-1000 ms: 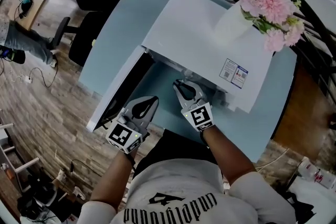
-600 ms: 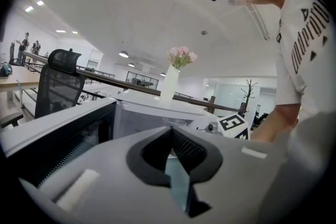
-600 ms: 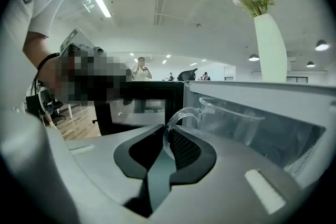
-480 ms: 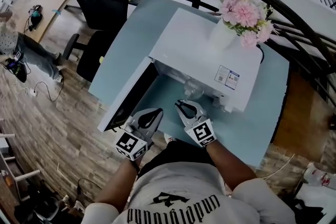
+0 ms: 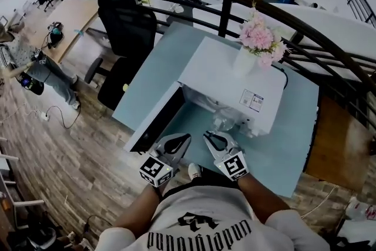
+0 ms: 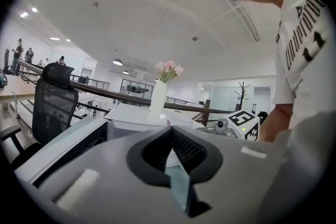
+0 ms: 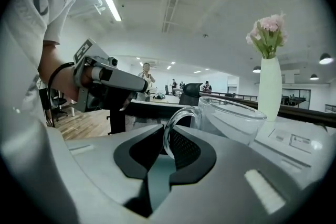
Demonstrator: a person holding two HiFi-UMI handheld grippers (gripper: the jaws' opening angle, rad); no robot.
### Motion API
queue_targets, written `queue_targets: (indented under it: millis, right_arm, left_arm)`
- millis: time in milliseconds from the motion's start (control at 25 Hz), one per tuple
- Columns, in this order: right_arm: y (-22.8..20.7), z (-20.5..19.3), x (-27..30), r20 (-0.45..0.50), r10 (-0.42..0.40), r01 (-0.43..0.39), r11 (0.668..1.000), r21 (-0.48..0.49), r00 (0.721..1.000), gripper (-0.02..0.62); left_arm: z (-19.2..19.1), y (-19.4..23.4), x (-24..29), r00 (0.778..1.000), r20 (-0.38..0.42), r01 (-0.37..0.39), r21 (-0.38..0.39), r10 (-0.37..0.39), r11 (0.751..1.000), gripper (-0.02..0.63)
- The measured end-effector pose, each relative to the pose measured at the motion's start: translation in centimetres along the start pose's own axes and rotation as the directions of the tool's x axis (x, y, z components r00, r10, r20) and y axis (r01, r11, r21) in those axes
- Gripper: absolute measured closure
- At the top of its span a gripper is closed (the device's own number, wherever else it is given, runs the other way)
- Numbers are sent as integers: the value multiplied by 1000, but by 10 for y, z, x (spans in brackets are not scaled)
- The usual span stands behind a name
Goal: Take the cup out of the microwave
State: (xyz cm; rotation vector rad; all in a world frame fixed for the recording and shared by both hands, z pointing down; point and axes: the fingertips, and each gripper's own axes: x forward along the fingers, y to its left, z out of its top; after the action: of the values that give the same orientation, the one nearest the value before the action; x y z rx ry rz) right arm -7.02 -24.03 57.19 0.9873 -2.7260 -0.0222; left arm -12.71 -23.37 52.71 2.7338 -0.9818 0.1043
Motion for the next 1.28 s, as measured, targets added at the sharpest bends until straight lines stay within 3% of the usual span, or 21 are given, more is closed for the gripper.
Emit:
queue_targets:
  millis: [320, 520, 800, 1080, 1280]
  right_arm:
    - [9, 41, -16, 34, 4, -3, 999, -45, 999, 555]
    - [11, 57, -59, 55, -1, 4, 998, -65, 998, 555]
    - [16, 80, -45, 76, 2, 6, 995, -97, 997, 555]
    - [18, 95, -79, 140, 11, 4, 994, -107, 990, 555]
    - [21, 96, -120, 142, 14, 3, 993, -119, 990, 555]
  left_arm:
    - [32, -17, -16, 999, 43, 12, 38, -14, 999, 555]
    - [40, -56, -17, 999, 50, 17, 48, -20, 999, 555]
    - [46, -35, -28, 998, 57, 26, 61, -30, 998, 555]
    - [55, -60, -29, 998, 61, -15, 75, 11, 997, 555]
    - [61, -103, -25, 997, 74, -20, 103, 13, 995, 556]
